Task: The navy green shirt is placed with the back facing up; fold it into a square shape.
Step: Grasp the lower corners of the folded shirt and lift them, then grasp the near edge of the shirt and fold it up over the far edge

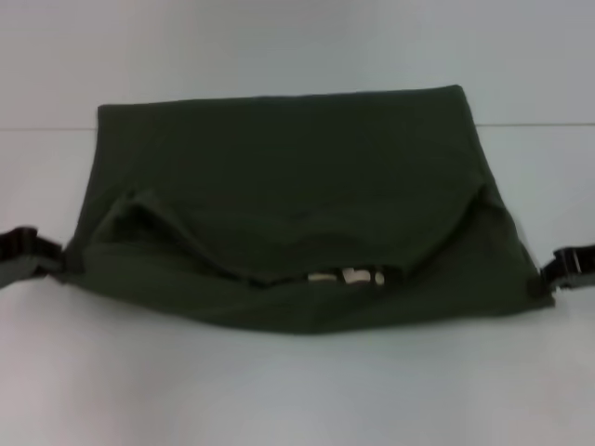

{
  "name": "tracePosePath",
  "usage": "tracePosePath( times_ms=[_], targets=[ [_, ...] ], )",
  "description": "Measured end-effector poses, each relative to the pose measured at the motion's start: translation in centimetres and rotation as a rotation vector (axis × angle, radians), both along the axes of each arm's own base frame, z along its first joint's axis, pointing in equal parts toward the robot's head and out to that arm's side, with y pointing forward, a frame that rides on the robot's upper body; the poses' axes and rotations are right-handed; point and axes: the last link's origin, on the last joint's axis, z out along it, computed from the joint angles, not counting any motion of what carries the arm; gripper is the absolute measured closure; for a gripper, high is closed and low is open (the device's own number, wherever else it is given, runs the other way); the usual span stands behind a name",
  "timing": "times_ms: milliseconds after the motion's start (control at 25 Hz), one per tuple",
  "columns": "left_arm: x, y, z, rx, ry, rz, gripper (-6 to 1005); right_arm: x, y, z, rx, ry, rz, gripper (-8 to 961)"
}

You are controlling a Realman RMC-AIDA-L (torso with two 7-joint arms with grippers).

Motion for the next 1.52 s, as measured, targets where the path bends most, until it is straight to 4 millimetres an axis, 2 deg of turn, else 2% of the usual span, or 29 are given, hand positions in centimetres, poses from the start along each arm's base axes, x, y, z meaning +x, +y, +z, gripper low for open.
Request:
tracePosePath(
  times_ms=[280,640,880,1160,1360,1520],
  targets=[
    [-1.4,-1.3,0.2,-0.045,0.050,0.042,999,0.8,-0.9,0.0,-0.016,0.005,-0.023,897],
    [-1.5,-1.7,-0.1,-0.071,0.059,0.036,1000,0.6,-1.1,0.0,-0.032,0.017,-0.018,885],
    [-1.2,-3.3,-0.4,-0.171,0.044,0.001,999,0.6,-3.2,-0.1,-0.161,0.049,0.000,877],
    [-1.8,-5.2,0.1,-0.211,0.038,0.022,1000,1.6,-4.7,0.9,-0.207,0.055,-0.027,868],
    [-2.2,-6.2,0.9,-0.205,0.039,0.039,999,1.9,-4.8,1.5,-0.192,0.061,-0.033,861],
    [-1.8,-5.3,1.1,-0.193,0.043,0.022,999,1.6,-4.2,1.9,-0.160,0.077,-0.018,856]
  ],
)
